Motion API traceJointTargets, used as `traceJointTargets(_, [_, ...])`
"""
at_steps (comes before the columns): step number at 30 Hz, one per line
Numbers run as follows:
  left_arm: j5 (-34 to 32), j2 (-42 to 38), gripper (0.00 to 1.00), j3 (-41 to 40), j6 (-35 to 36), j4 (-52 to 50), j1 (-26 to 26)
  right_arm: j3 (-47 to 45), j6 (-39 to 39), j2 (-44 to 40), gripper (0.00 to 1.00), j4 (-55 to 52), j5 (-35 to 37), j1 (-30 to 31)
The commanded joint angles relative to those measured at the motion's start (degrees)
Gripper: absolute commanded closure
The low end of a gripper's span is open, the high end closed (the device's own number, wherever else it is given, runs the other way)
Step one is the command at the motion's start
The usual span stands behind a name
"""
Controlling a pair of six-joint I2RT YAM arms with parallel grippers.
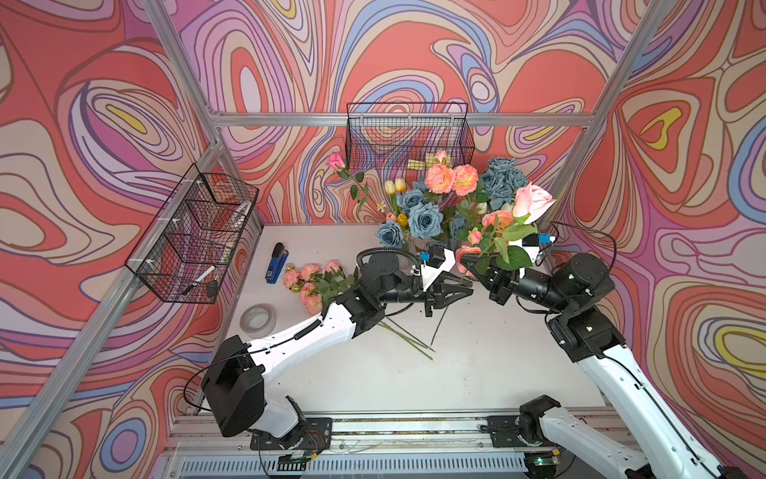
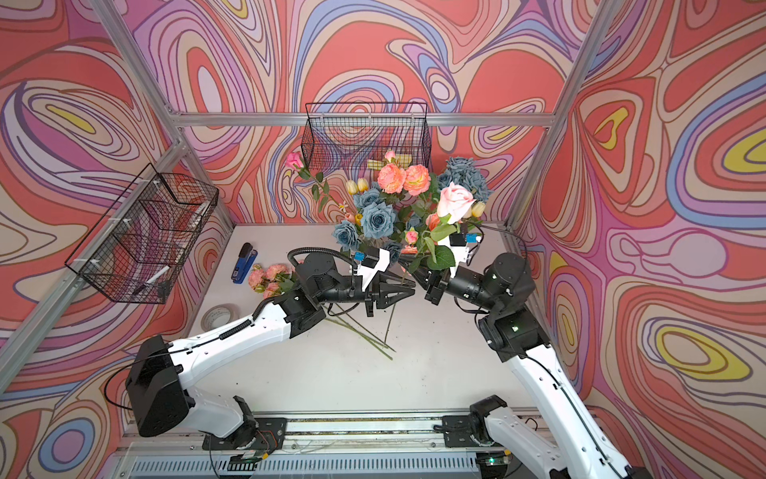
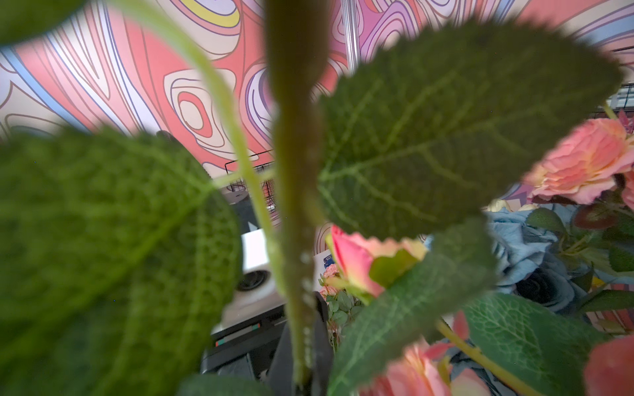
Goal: Pick out pink flowers from the vase
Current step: Place the flower at the center of the board.
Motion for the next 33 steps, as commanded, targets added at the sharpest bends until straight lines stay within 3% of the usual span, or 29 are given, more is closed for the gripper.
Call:
traceJointTargets(1, [1.78,-1.24,0.82,0.49,0.56,2.55,0.0,1.45,-2.98,0.64,1.0,-3.09,2.9,1.42])
traceJointTargets(6, [2.32,-1.32,0.89,0.75,0.13,2.92,0.17,1.65,-3.98,0.83,1.0,-4.03,3.76,2.3])
traceJointTargets(9, [2.96,-1.15,1.0,0.98,-0.26,3.05,0.23,1.99,-4.8,1.0,1.0,-5.0,4.29,2.66])
traceJointTargets(16, [3.48,-1.01,1.0,1.17,-0.64,3.48,0.27,3.39,-6.64,1.16,1.0,-8.27,5.53,2.86])
traceJointTargets(23, [2.12,-2.24,1.0,0.78,0.27,3.87,0.36,4.7,-9.02,-0.03,0.71,-12.52,8.51,2.89])
traceJointTargets(33, [-1.89,-5.85,1.0,-2.24,1.16,6.92,0.84,5.28,-9.14,-0.11,0.4,-12.9,8.78,2.8])
